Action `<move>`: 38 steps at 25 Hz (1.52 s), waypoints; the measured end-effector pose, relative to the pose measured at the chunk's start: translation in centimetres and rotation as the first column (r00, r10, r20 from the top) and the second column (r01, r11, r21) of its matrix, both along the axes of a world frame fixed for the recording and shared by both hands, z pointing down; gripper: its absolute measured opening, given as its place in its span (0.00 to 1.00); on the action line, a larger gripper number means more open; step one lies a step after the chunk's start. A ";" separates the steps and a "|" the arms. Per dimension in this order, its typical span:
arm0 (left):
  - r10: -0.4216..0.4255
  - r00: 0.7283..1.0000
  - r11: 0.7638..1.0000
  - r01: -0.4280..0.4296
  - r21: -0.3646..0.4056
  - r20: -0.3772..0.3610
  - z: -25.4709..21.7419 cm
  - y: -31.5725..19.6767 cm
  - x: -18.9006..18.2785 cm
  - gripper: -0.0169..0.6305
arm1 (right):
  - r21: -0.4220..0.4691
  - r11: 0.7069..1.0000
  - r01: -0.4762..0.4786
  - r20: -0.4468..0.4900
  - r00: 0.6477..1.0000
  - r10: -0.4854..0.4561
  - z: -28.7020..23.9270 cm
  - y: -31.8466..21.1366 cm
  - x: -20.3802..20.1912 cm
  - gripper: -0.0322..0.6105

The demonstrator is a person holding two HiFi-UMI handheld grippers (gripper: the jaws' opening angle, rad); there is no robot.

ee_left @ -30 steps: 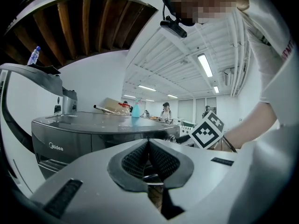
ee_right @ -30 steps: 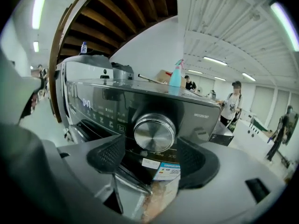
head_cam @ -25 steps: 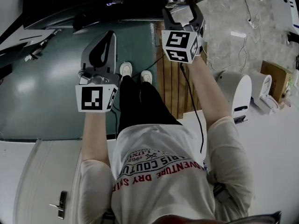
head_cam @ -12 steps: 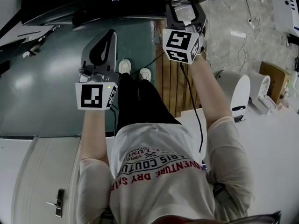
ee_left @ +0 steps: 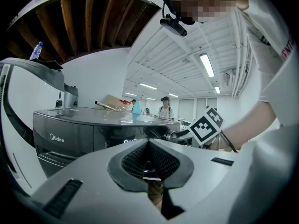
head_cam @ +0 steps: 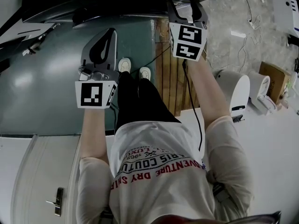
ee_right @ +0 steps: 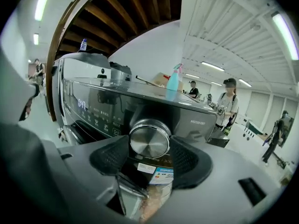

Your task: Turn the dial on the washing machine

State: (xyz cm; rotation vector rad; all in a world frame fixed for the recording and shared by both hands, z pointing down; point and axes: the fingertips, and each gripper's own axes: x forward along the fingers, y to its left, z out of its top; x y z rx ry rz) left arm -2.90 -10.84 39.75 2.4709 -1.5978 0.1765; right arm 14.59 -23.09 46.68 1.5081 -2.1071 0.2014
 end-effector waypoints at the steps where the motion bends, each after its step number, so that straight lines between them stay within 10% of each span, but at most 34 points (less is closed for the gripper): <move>1: -0.001 1.000 1.000 0.001 0.002 0.000 -0.1 0.0 0.0 0.05 | -0.005 1.000 -0.006 0.022 1.000 0.007 0.1 0.0 0.1 0.50; 14: -0.001 1.000 1.000 0.001 0.001 0.002 -0.2 -0.3 0.2 0.05 | -0.021 0.999 0.030 0.013 0.999 -0.030 0.3 0.1 -0.9 0.54; 24: -0.010 1.000 1.000 0.010 -0.006 0.000 0.3 0.2 0.4 0.05 | 0.129 0.974 0.185 -0.359 0.924 -0.128 -0.4 0.7 -1.3 0.55; 38: -0.027 1.000 0.999 0.027 -0.018 0.011 0.7 0.3 -0.1 0.05 | 0.135 0.983 0.120 -0.238 0.968 -0.086 -0.4 0.1 -1.1 0.50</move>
